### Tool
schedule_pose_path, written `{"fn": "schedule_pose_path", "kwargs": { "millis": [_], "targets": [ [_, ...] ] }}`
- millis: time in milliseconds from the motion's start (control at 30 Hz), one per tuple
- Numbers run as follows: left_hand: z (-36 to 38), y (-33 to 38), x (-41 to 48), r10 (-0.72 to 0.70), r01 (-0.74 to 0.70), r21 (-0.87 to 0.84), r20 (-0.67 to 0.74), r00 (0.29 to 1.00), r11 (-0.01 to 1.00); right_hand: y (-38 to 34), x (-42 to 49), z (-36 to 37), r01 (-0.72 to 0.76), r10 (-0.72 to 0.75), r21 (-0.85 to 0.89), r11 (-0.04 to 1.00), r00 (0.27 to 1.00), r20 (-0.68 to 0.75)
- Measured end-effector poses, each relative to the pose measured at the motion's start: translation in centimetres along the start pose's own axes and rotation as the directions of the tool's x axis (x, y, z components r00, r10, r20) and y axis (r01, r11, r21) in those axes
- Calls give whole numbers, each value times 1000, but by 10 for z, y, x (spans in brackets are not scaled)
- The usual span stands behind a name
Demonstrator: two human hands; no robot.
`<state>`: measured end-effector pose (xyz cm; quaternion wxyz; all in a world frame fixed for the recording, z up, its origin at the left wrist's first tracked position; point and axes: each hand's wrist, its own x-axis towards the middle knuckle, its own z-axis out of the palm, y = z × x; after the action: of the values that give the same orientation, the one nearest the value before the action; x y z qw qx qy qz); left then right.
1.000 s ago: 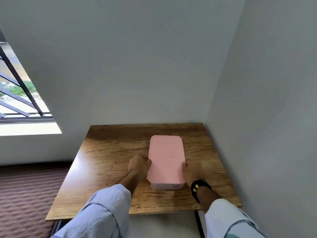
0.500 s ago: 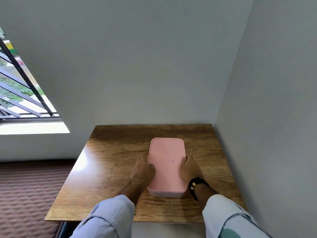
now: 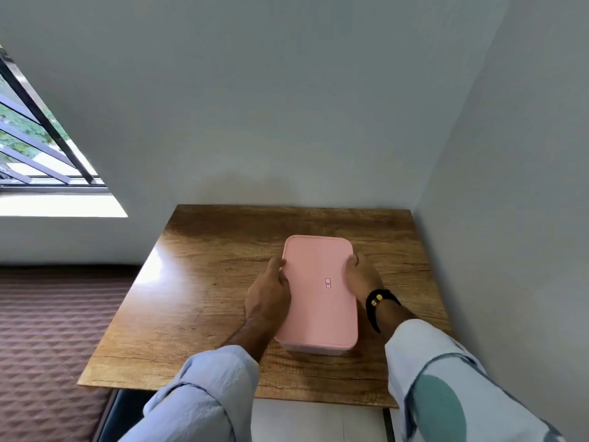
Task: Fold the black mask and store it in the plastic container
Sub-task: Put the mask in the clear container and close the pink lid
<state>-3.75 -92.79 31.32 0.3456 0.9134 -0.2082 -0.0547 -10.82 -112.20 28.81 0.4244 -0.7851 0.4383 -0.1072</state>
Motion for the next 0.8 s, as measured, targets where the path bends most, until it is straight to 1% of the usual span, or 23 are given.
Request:
{"fn": "schedule_pose_path", "kwargs": {
  "millis": [167,300,367,600,700,767,800],
  "targets": [
    [4,-2,4,3,-3,-22,12,1000,1000,-13,15,2,-79,79,-63,995,997,-15],
    [7,-6,6,-14,16,-65,37,999,998,-15,31,6,-75,74,-3,997,987,-144],
    [8,-7,5,-24,27,-84,42,999,996,-10,33,9,-59,57,-10,998,987,-152],
    [9,-5,5,-27,32,-104,54,998,994,-13,39,6,-16,5,-98,995,994,-108],
    [10,-5,5,-24,29,-113,53,998,993,-17,35,-1,-49,48,-30,998,998,-34],
    [10,-4,4,-23,29,-115,53,998,993,-16,19,-7,-74,72,49,996,997,34],
    [9,-3,3,-23,29,-115,54,998,993,-12,6,-8,-80,77,58,995,995,56]
  ]
}}
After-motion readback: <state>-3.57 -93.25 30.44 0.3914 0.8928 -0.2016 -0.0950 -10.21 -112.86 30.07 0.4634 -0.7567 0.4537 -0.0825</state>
